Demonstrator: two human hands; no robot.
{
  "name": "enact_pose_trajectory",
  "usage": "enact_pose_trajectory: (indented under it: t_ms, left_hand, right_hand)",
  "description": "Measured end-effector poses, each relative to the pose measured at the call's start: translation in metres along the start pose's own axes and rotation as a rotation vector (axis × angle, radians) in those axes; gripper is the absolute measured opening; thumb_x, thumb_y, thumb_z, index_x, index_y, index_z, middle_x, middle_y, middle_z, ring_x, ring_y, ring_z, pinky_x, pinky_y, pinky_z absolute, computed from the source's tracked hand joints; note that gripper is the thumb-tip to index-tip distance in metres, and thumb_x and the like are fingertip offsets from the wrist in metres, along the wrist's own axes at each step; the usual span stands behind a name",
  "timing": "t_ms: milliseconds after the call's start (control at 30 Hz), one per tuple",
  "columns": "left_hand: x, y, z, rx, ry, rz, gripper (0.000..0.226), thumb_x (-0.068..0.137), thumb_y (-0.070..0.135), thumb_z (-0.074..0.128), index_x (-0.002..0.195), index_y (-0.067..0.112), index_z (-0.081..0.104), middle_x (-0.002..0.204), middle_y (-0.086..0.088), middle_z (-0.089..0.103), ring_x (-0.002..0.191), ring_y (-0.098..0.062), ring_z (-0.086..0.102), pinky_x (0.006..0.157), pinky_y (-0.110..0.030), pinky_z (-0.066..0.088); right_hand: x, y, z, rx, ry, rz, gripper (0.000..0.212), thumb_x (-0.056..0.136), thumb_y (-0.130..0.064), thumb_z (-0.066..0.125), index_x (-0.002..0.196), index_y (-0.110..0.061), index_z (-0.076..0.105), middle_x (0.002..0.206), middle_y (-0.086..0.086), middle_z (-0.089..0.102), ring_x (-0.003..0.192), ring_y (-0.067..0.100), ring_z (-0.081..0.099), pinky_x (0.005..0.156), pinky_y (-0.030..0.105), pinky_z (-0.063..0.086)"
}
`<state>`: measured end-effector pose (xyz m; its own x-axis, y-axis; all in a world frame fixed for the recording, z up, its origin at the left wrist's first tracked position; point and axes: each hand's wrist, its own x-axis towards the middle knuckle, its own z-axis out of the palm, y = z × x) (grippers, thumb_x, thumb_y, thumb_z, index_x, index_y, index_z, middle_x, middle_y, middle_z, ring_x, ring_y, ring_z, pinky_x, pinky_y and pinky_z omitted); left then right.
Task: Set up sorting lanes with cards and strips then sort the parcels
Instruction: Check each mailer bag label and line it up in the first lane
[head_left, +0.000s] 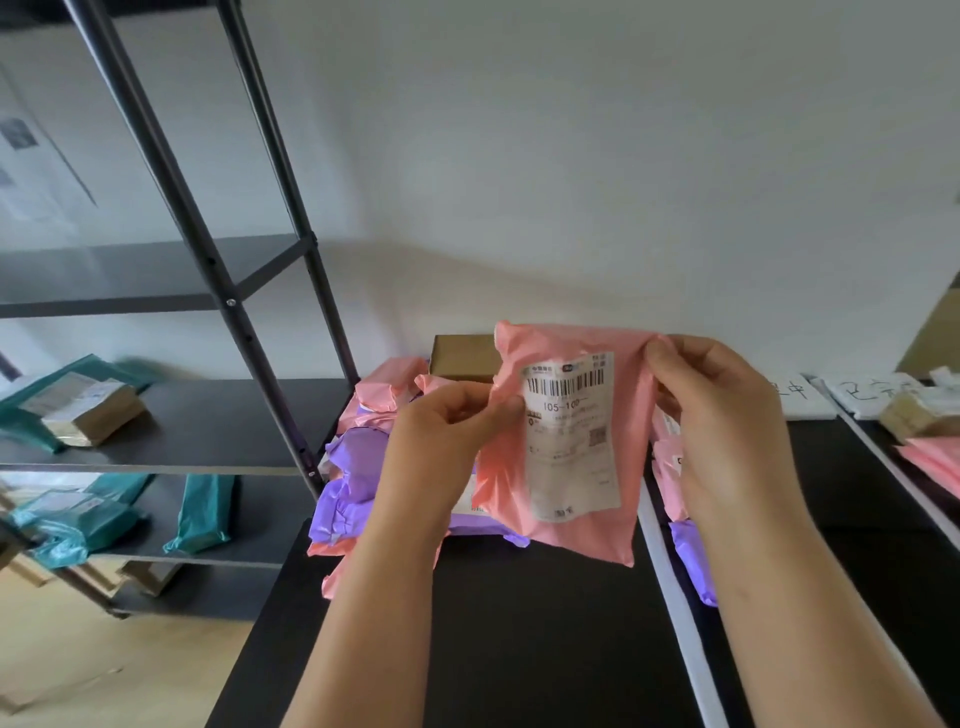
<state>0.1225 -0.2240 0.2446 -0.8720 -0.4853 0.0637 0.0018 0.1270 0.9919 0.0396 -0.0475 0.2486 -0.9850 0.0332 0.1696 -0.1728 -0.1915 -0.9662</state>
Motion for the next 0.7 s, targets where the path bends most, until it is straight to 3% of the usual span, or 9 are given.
enact_pose_trajectory:
  t_ms: [100, 167, 267, 333, 467, 700]
  left_hand:
    - [-0.003, 0.009, 0.003, -0.038, 0.094, 0.001, 0.011, 0.084, 0.030, 0.077, 0.090, 0.022, 0.079, 0.090, 0.001, 0.077, 0.094, -0.024, 0.072, 0.093, -0.049, 0.055]
    - [-0.005, 0.015, 0.004, -0.058, 0.154, 0.026, 0.010, 0.084, 0.031, 0.077, 0.091, 0.024, 0.079, 0.088, 0.004, 0.077, 0.092, -0.020, 0.072, 0.091, -0.046, 0.056]
    - [-0.008, 0.021, 0.004, -0.080, 0.218, 0.042, 0.010, 0.084, 0.032, 0.077, 0.090, 0.024, 0.079, 0.085, 0.008, 0.077, 0.087, -0.015, 0.073, 0.088, -0.042, 0.059]
    - [-0.009, 0.025, 0.006, -0.108, 0.234, 0.037, 0.012, 0.083, 0.032, 0.077, 0.091, 0.023, 0.079, 0.085, 0.008, 0.077, 0.087, -0.014, 0.073, 0.086, -0.039, 0.059]
    - [-0.013, 0.031, 0.009, -0.149, 0.229, 0.008, 0.013, 0.083, 0.034, 0.077, 0.087, 0.023, 0.079, 0.085, 0.006, 0.077, 0.085, -0.014, 0.073, 0.081, -0.035, 0.060]
    - [-0.019, 0.038, 0.010, -0.155, 0.249, -0.016, 0.023, 0.080, 0.051, 0.074, 0.081, 0.029, 0.080, 0.088, -0.004, 0.076, 0.088, -0.027, 0.071, 0.083, -0.043, 0.058]
  right_hand:
    - [-0.004, 0.000, -0.002, -0.090, 0.011, -0.051, 0.016, 0.091, -0.029, 0.069, 0.107, -0.026, 0.066, 0.083, -0.013, 0.072, 0.069, -0.006, 0.064, 0.055, 0.008, 0.044]
    - [-0.008, 0.002, -0.004, -0.150, 0.012, -0.058, 0.029, 0.088, -0.035, 0.072, 0.115, -0.030, 0.060, 0.091, -0.014, 0.070, 0.080, -0.008, 0.064, 0.064, 0.014, 0.046]
    - [-0.017, 0.005, -0.005, -0.285, -0.035, -0.114, 0.022, 0.085, -0.040, 0.074, 0.103, -0.032, 0.064, 0.088, -0.024, 0.068, 0.083, -0.008, 0.063, 0.069, 0.018, 0.047]
    - [-0.020, 0.008, -0.005, -0.363, -0.075, -0.182, 0.008, 0.086, -0.035, 0.074, 0.090, -0.033, 0.068, 0.086, -0.030, 0.067, 0.084, -0.011, 0.062, 0.065, 0.008, 0.045]
    - [-0.022, 0.008, -0.003, -0.422, -0.075, -0.224, 0.011, 0.085, -0.041, 0.073, 0.091, -0.042, 0.063, 0.090, -0.036, 0.064, 0.088, -0.015, 0.058, 0.065, -0.001, 0.040]
    - [-0.024, 0.004, -0.007, -0.380, -0.042, -0.250, 0.009, 0.089, -0.031, 0.070, 0.081, -0.031, 0.070, 0.081, -0.024, 0.069, 0.080, -0.002, 0.064, 0.065, 0.020, 0.049]
